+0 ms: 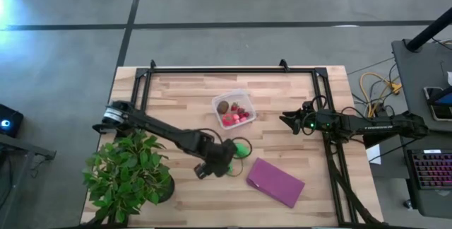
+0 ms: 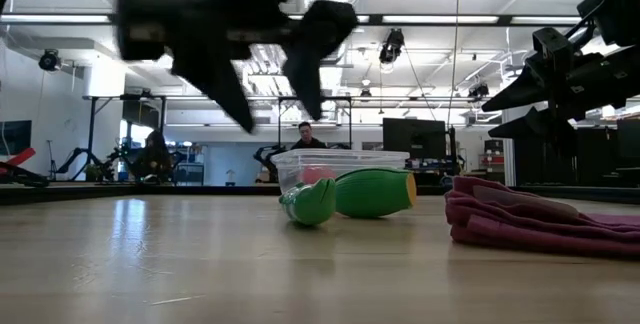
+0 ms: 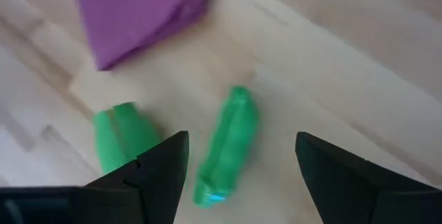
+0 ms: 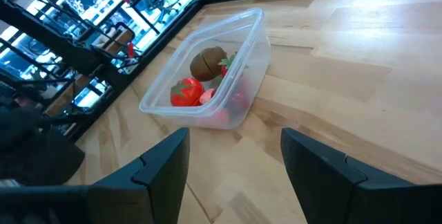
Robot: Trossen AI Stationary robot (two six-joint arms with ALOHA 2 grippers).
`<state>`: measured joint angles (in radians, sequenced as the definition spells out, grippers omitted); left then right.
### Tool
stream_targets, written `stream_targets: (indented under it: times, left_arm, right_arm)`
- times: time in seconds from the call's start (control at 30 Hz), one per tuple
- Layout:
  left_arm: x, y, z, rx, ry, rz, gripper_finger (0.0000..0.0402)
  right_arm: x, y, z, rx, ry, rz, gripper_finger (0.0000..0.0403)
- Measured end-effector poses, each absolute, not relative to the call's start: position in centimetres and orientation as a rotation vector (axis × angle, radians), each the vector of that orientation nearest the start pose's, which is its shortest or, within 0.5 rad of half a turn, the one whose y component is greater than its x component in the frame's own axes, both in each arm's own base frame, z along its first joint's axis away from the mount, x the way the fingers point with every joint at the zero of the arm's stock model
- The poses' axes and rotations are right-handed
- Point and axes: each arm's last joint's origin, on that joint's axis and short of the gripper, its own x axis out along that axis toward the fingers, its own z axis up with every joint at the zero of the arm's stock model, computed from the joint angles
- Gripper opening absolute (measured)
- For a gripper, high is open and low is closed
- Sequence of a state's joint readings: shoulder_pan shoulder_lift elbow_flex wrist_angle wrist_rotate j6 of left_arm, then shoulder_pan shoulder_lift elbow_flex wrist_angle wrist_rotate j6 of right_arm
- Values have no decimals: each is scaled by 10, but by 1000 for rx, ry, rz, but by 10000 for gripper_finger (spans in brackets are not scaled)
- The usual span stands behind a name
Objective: Pick and placing Produce into tupperware
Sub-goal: Put the green peas into the transparent bin
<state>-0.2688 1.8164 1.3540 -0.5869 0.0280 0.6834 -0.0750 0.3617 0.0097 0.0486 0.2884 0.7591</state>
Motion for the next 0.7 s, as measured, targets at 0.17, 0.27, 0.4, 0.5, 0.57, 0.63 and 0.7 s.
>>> stream_targets:
  times: [0.17,0.27,0.4,0.5,0.57,0.63,0.7]
  left_arm:
    - [378,-101,210,723,869,-576,251]
    - [381,-101,204,716,878,-581,251]
    - [381,-101,197,705,896,-603,251]
    - [384,-100,189,701,911,-603,251]
    - [385,-97,185,696,926,-601,251]
    - [388,-94,178,692,941,-599,251]
    - [388,-91,172,686,974,-601,250]
  right_arm:
    - [114,-17,140,712,150,-457,219]
    - [114,-17,140,712,151,-457,219]
    - [114,-17,140,712,150,-457,219]
    - [114,-17,140,712,151,-457,219]
    - [114,-17,140,712,151,-456,219]
    - [114,-17,140,713,151,-457,219]
    - [114,-17,140,712,151,-457,219]
